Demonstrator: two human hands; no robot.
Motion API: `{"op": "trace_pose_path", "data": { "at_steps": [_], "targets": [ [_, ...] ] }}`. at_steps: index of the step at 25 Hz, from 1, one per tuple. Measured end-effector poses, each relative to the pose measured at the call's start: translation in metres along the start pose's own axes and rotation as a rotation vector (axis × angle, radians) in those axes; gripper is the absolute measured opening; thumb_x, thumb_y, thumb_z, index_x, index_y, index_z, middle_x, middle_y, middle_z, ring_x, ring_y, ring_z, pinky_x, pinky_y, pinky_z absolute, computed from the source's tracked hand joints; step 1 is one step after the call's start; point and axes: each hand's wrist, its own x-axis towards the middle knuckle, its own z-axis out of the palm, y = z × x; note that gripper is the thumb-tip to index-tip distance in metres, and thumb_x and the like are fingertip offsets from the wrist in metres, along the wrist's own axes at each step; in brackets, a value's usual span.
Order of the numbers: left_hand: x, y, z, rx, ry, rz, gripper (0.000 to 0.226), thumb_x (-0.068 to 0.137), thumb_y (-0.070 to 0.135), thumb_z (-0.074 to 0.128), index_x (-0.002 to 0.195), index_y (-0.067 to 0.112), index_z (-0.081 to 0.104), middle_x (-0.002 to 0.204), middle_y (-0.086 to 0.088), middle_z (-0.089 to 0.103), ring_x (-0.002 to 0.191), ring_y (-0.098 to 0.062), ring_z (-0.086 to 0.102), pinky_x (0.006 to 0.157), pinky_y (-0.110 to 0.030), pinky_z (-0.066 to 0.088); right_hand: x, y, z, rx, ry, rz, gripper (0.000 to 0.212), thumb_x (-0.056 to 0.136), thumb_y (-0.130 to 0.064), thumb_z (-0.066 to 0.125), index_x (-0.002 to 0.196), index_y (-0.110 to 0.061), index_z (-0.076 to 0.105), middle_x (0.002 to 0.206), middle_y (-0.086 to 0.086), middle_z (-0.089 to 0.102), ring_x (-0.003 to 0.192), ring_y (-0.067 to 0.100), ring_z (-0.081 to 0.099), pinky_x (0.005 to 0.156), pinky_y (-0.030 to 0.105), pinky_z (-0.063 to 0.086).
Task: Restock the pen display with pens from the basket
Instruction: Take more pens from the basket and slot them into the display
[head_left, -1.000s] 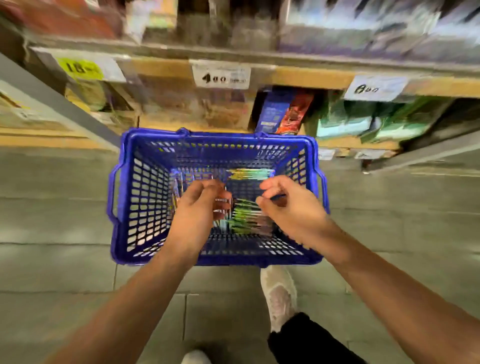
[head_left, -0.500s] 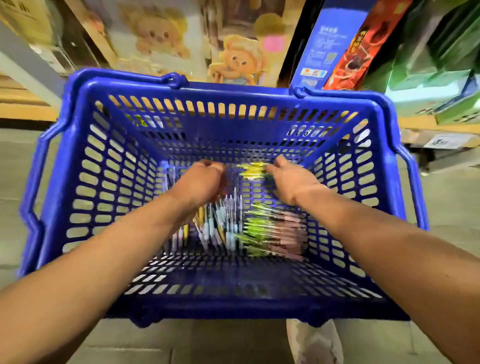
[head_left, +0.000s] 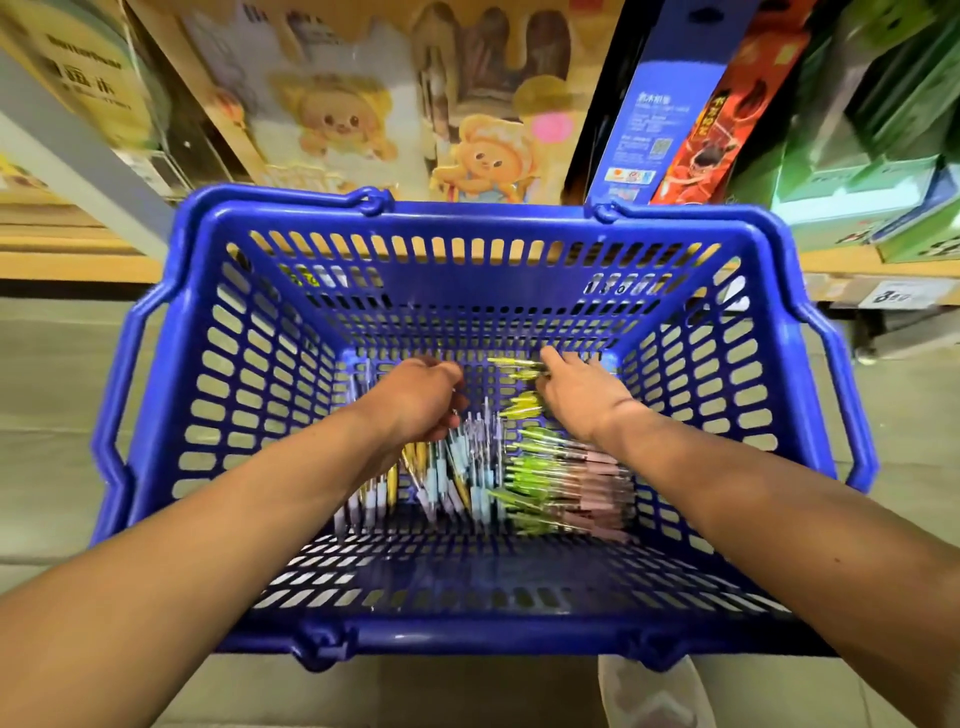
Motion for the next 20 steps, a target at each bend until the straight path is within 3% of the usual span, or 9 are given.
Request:
{"op": "trace_pose_path", "data": {
  "at_steps": [4, 8, 11, 14, 17, 20],
  "targets": [
    [0.006, 0.001, 0.007, -0.018, 0.003, -0.037, 0.028, 0.109, 0.023, 0.038, 0.114, 0.006, 0.06, 0.102, -0.013, 0.067, 0.081, -0.021, 0.059, 0.065, -0.027, 0.048, 0.002, 0.013, -0.015, 0.003, -0.06, 0.006, 0.029, 0.103, -0.009, 0.045, 0.126, -0.01, 0.062, 0.143, 0.01, 0.032, 0.12, 0.031, 0.047, 0.097, 0.046, 0.048],
    [0.009, -0.007, 0.015, -0.037, -0.014, -0.054, 0.03, 0.11, 0.025, 0.037, 0.12, 0.007, 0.058, 0.102, -0.01, 0.067, 0.075, -0.017, 0.059, 0.062, -0.026, 0.047, 0.001, 0.019, -0.018, 0.03, -0.146, 0.012, 0.032, 0.102, -0.008, 0.05, 0.132, -0.008, 0.06, 0.145, 0.013, 0.033, 0.127, 0.033, 0.046, 0.104, 0.047, 0.048],
    [0.012, -0.015, 0.016, -0.007, -0.032, -0.043, 0.029, 0.109, 0.027, 0.037, 0.11, 0.01, 0.06, 0.1, -0.008, 0.067, 0.077, -0.017, 0.061, 0.064, -0.027, 0.048, 0.002, 0.02, -0.023, 0.063, -0.18, 0.015, 0.032, 0.103, -0.014, 0.051, 0.134, -0.008, 0.059, 0.142, 0.015, 0.043, 0.128, 0.033, 0.049, 0.104, 0.047, 0.047],
    [0.014, -0.014, 0.014, -0.047, -0.016, -0.036, 0.029, 0.11, 0.023, 0.036, 0.113, 0.007, 0.06, 0.102, -0.01, 0.069, 0.077, -0.018, 0.061, 0.065, -0.028, 0.049, -0.003, 0.022, -0.038, 0.066, -0.21, 0.023, 0.029, 0.104, -0.014, 0.05, 0.132, -0.011, 0.057, 0.132, 0.013, 0.056, 0.118, 0.034, 0.059, 0.097, 0.047, 0.053],
    [0.01, -0.01, 0.012, -0.112, 0.001, -0.02, 0.023, 0.108, 0.016, 0.04, 0.104, 0.009, 0.062, 0.118, -0.018, 0.071, 0.09, -0.023, 0.063, 0.076, -0.033, 0.052, -0.017, 0.021, -0.062, 0.137, -0.183, 0.019, 0.028, 0.106, -0.022, 0.046, 0.132, -0.014, 0.054, 0.119, 0.011, 0.065, 0.106, 0.032, 0.064, 0.086, 0.042, 0.055],
    [0.0, -0.005, 0.014, -0.23, -0.08, 0.014, 0.011, 0.105, 0.017, 0.051, 0.103, 0.017, 0.062, 0.13, -0.014, 0.067, 0.112, -0.023, 0.063, 0.098, -0.04, 0.052, -0.036, 0.014, -0.085, 0.517, -0.192, 0.017, 0.029, 0.105, -0.04, 0.046, 0.111, -0.018, 0.064, 0.101, -0.002, 0.07, 0.093, 0.019, 0.066, 0.074, 0.031, 0.048]
  ]
}}
